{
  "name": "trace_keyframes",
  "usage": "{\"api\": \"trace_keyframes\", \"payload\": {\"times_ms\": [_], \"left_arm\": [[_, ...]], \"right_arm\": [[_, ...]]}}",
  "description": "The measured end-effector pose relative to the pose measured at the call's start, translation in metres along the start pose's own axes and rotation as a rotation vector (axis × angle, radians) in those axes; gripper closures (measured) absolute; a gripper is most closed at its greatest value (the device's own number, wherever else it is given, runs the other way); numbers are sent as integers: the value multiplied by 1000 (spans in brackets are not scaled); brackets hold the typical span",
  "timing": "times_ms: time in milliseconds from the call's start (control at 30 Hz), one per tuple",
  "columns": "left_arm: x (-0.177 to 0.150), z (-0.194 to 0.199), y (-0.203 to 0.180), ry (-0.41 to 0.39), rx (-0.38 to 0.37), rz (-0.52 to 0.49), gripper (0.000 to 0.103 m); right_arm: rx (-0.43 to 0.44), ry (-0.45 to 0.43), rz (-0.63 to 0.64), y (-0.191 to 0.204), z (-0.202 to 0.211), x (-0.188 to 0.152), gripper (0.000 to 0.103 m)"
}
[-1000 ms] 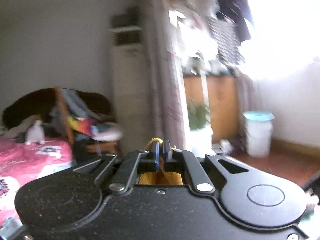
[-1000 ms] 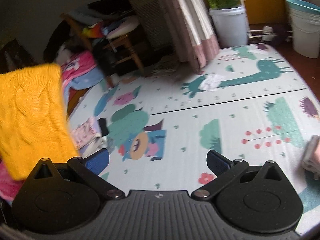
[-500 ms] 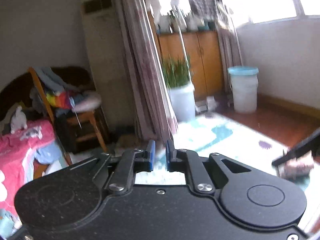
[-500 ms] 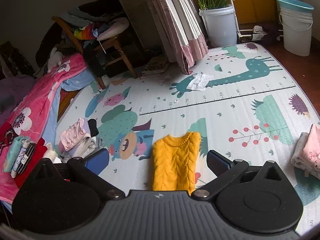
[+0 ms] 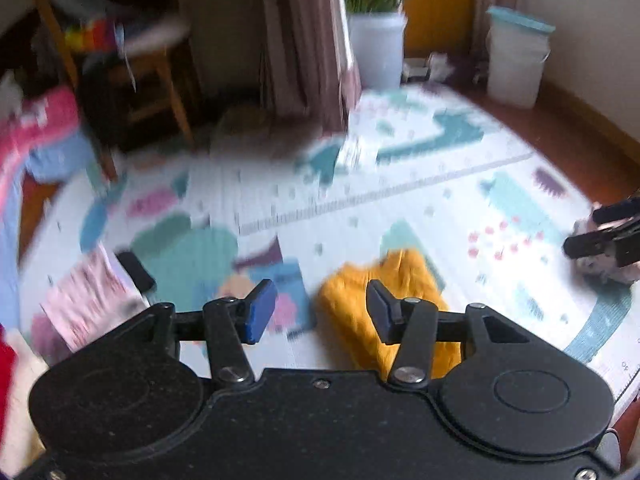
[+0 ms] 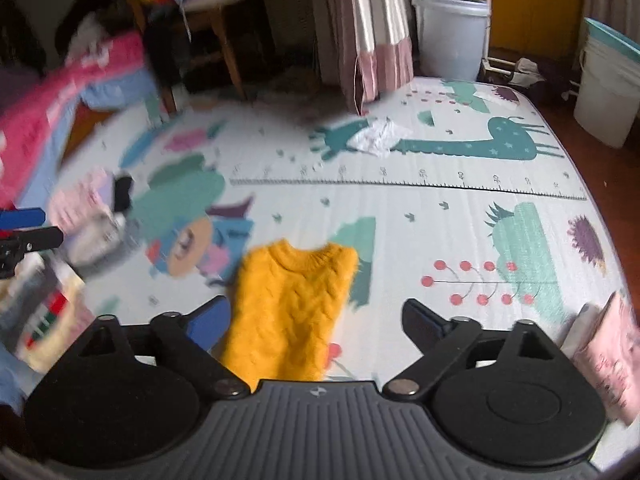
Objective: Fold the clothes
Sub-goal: 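Grasp the sweater hem with the left tool while the right tool grasps the collar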
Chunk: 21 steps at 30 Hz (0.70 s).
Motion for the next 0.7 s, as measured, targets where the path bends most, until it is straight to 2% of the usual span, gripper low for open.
{"api": "trace_keyframes", "payload": {"times_ms": [133,267,367,400,433,567,633,700], "left_arm": [[-19,-50,-13,109,4,-66,54],[-30,-89,-21,183,-13,-122,58],[-34,-115,-20,212,-23,-129,58],[-34,-124,-18,216,-24,-123,58],[-35,-134,-16,223,-25,-115,58],[-39,-173,-10,245,-56,-35,60],[-45,-193,-9,264,-88,35,60],[-52,-210,-12,292,-102,59,60]], "right_arm": [[-22,48,75,-1,-35,-2,22],[-39,111,142,-6,-72,-7,28],[-9,167,166,-10,-100,-15,42],[10,188,171,-11,-109,-18,51],[17,203,175,-11,-118,-21,55],[29,249,178,-12,-158,-33,55],[59,256,126,-16,-176,-36,55],[80,253,83,-20,-194,-37,55]]}}
Point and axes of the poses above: each gripper's, at about its wrist camera, not at the fingertips, and z roughly against the way its jaws point, y to its left, x to its top, the point moved 3 cm from there along -z, roughly the way its jaws point, and after that the axes turned 1 degree about x, right-handed, at the moved point
